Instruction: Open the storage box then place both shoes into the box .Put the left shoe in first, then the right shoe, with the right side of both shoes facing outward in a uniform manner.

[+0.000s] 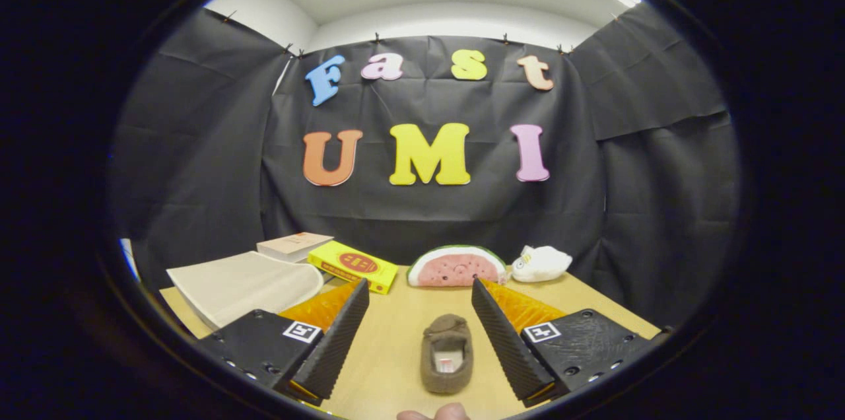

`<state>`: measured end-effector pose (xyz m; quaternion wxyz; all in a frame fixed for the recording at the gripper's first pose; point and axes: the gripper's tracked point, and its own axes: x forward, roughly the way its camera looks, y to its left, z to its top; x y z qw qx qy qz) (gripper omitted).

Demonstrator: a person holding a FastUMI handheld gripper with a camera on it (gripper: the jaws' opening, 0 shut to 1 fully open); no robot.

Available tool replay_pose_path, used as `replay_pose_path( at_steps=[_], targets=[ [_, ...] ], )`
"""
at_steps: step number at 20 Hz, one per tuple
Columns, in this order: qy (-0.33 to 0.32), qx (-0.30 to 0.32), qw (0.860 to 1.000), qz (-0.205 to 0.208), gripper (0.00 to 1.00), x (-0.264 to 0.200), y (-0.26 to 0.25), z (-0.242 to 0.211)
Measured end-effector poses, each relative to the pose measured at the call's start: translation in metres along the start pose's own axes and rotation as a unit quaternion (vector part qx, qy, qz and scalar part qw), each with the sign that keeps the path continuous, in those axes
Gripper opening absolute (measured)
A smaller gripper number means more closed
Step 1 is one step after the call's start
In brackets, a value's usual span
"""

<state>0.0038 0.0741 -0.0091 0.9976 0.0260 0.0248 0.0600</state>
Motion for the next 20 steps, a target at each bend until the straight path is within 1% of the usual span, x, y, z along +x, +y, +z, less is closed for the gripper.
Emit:
replay_pose_path(
  at_steps=[6,10,14,19,20],
  targets=[
    [0.032,0.032,0.995,0.087,0.96,0.016,0.081,-0.025],
    [0.065,0.068,0.987,0.127,0.96,0.026,0.128,-0.048],
    [0.095,0.127,0.976,0.149,0.96,0.036,0.158,-0.063],
    [0.122,0.174,0.965,0.153,0.96,0.050,0.170,-0.078],
    [0.128,0.191,0.960,0.157,0.95,0.051,0.173,-0.082]
  ],
)
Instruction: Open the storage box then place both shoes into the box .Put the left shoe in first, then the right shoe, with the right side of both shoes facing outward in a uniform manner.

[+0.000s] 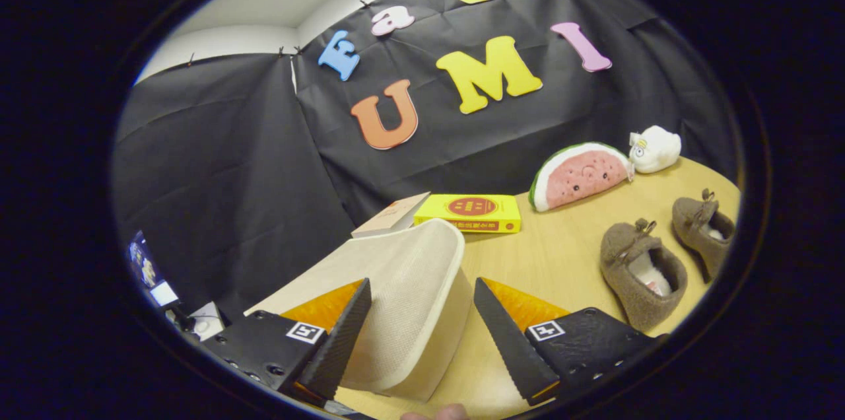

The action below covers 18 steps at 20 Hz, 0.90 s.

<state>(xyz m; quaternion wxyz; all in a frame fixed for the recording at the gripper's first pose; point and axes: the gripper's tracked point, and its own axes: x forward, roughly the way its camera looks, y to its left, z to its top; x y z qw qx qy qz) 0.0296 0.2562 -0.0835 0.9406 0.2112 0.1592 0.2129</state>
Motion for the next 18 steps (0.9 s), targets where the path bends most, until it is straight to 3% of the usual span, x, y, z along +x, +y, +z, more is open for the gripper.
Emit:
replay_pose_path(
  at_steps=[10,13,17,18],
  targets=[
    [0.052,0.128,0.989,0.051,0.95,0.015,0.022,-0.022],
    [0.055,0.139,0.987,0.059,0.94,0.017,0.024,-0.018],
    [0.057,0.173,0.980,0.075,0.83,0.002,0.028,-0.004],
    [0.057,0.171,0.981,0.078,0.72,0.001,0.030,-0.002]
  ],
)
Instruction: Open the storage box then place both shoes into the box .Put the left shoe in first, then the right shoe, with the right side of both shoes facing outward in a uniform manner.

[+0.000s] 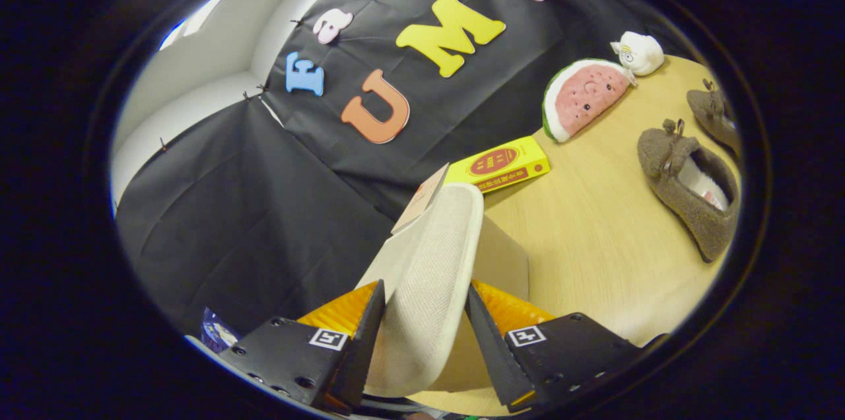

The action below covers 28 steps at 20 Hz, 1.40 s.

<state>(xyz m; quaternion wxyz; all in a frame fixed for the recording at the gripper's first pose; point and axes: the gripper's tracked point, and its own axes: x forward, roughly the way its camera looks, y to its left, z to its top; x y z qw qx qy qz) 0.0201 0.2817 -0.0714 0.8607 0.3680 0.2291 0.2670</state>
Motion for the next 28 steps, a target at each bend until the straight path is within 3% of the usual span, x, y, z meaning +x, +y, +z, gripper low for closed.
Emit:
replay_pose_path(
  at_steps=[1,4,5,6,7,17,21,27,28],
  targets=[
    [-0.004,-0.006,1.000,-0.002,0.72,-0.003,0.000,0.004],
    [-0.013,-0.021,1.000,-0.010,0.22,-0.010,0.004,0.012],
    [-0.006,-0.037,0.999,-0.013,0.17,-0.010,0.005,0.012],
    [-0.009,-0.039,0.999,-0.016,0.19,-0.008,0.011,0.017],
    [-0.005,-0.048,0.999,-0.011,0.08,-0.010,0.015,0.017],
    [-0.002,-0.163,0.986,0.025,0.08,-0.005,0.127,0.053],
    [0.006,-0.227,0.973,0.034,0.08,0.011,0.174,0.052],
    [0.019,-0.258,0.964,0.060,0.21,0.037,0.227,0.032],
    [0.022,-0.262,0.963,0.062,0.28,0.043,0.233,0.027]
  ],
)
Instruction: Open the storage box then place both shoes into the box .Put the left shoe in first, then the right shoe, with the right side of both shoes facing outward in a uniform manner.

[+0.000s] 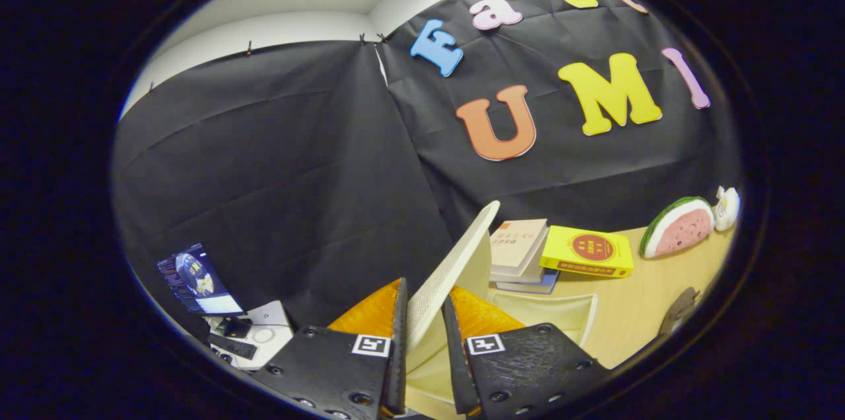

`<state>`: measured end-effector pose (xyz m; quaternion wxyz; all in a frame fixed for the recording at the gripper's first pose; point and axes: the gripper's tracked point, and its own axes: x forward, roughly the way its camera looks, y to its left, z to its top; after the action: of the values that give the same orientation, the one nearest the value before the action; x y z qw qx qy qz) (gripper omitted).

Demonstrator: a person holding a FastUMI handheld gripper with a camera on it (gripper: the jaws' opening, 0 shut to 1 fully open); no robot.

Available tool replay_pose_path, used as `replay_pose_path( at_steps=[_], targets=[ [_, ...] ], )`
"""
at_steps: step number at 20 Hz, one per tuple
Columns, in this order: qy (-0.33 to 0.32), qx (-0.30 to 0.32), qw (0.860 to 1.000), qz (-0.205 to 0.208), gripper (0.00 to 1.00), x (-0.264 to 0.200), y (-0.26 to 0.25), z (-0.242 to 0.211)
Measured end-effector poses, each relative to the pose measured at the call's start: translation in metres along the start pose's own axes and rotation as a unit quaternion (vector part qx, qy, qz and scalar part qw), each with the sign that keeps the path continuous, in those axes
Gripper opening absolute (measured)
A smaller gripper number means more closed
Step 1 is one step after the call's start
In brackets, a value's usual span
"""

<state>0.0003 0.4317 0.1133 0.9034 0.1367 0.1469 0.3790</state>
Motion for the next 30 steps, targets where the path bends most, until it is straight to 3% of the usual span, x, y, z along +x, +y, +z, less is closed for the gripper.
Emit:
replay_pose_path(
  at_steps=[1,3,8,9,18,22,30],
  targets=[
    [0.004,-0.006,1.000,0.000,0.27,0.002,0.007,0.001],
    [0.010,-0.027,1.000,0.011,0.36,0.014,0.028,0.001],
    [-0.010,-0.084,0.996,0.031,0.90,0.045,0.073,0.001],
    [-0.009,-0.087,0.996,0.035,0.92,0.053,0.081,-0.003],
    [0.039,-0.103,0.991,0.079,0.96,0.116,0.140,-0.061],
    [0.046,-0.112,0.990,0.078,0.96,0.124,0.145,-0.073],
    [0.015,-0.145,0.989,-0.002,0.96,0.092,0.074,-0.059]
  ],
)
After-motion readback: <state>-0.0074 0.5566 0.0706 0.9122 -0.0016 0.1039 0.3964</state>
